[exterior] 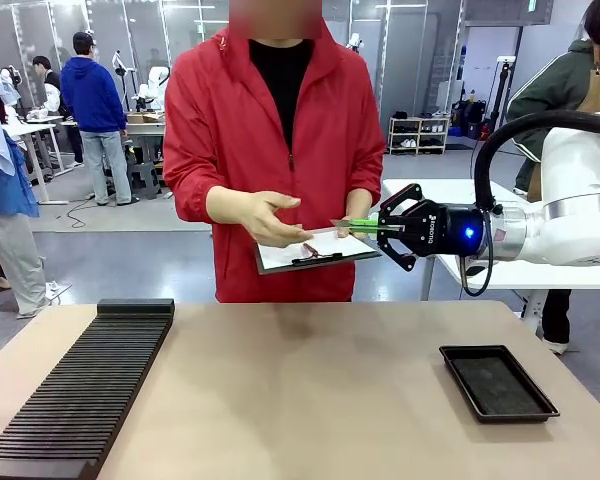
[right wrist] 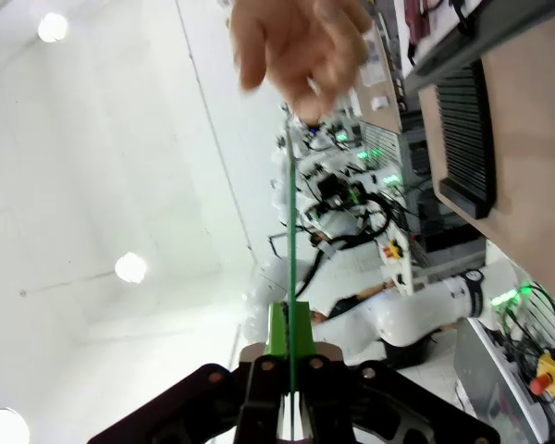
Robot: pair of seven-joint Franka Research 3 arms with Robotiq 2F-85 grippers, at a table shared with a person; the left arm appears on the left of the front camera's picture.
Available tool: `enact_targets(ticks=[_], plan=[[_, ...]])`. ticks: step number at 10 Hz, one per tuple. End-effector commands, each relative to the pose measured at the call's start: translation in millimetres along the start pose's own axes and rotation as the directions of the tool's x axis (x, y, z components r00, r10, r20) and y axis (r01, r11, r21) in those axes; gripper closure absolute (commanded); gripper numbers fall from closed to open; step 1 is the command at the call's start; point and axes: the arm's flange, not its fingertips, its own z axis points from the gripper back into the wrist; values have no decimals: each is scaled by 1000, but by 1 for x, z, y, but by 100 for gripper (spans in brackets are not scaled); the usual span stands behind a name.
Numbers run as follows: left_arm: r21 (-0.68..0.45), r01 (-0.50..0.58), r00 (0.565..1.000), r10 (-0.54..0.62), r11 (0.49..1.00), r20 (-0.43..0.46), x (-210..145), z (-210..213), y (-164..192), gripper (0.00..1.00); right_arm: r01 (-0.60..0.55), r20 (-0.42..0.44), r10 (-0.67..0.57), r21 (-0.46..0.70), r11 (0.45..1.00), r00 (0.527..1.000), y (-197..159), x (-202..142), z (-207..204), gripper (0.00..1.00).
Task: Inspect the PCB.
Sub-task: Place the Blank PCB in the ESD tray.
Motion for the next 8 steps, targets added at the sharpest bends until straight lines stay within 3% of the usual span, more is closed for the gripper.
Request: enact_targets(ticks=[1, 4, 6, 7, 8], plan=[[4, 0, 1000, 0, 1000, -2, -1, 1, -1, 0, -120, -75, 113, -93, 988, 991, 2, -19, 18, 97], [4, 0, 1000, 0, 1000, -2, -1, 1, -1, 0, -164, -28, 162, -122, 979, 986, -16, -28, 98, 97], [4, 0, 1000, 0, 1000, -2, -1, 1, -1, 0, -233, 1, 241, -256, 938, 971, -44, -31, 143, 97], [4, 0, 1000, 0, 1000, -2, -1, 1, -1, 0, -259, -61, 251, -248, 934, 966, -60, -32, 158, 97], [4, 0, 1000, 0, 1000, -2, -1, 1, -1, 0, -284, -48, 283, -298, 912, 958, -77, -32, 174, 97]])
